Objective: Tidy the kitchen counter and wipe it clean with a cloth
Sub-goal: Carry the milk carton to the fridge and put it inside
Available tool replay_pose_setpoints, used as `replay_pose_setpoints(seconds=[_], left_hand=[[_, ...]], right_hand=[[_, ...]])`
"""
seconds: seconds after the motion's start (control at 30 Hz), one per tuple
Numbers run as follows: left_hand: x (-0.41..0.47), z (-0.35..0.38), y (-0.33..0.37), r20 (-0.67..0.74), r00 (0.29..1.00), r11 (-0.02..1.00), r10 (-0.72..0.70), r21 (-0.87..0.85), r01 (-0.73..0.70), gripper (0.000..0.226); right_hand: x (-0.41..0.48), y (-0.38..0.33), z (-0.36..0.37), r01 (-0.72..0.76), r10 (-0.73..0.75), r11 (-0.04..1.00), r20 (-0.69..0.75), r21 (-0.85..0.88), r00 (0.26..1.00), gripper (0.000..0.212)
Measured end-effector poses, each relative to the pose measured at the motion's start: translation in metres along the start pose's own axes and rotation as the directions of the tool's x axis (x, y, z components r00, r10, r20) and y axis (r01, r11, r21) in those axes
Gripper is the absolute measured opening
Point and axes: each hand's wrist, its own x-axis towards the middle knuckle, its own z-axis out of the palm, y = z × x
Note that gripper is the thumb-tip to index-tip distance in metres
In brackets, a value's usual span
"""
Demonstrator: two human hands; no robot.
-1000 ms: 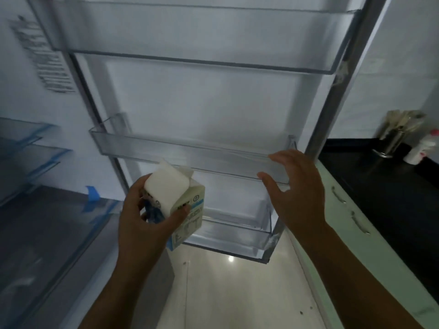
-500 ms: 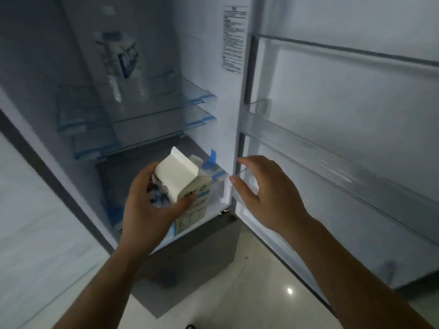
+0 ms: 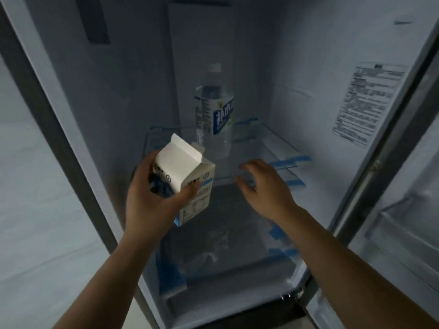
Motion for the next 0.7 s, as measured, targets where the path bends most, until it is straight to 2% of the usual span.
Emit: replay_pose_setpoints(seconds=[0.17, 0.33, 0.43, 0.53, 0.7], left_hand=[[0.056, 0.021, -0.009, -0.051, 0.998, 0.999, 0.020, -0.036, -0.021, 0.061], [0.086, 0.042, -0.028, -0.180, 0.982, 0.998, -0.051, -0.045, 0.043, 0.059], [0.099, 0.051, -0.039, -0.254, 0.962, 0.995, -0.095, -0.032, 0.090, 0.068], [0.110, 0.059, -0.047, -0.310, 0.947, 0.995, -0.083, 0.027, 0.096, 0.074], [0.123, 0.070, -0.051, -0.340, 0.938, 0.996, -0.066, 0.040, 0.084, 0.085]], right_hand=[[0.046, 0.028, 0.018, -0.028, 0.028, 0.999, -0.014, -0.025, 1.000, 0.049], [0.056, 0.049, 0.044, -0.050, 0.038, 0.988, -0.083, -0.147, 0.996, 0.048], [0.056, 0.055, 0.050, -0.058, 0.042, 0.987, -0.105, -0.152, 0.994, 0.043], [0.057, 0.055, 0.050, -0.077, 0.061, 0.986, -0.109, -0.147, 0.992, 0.043], [0.058, 0.057, 0.053, -0.082, 0.065, 0.985, -0.114, -0.150, 0.991, 0.043]])
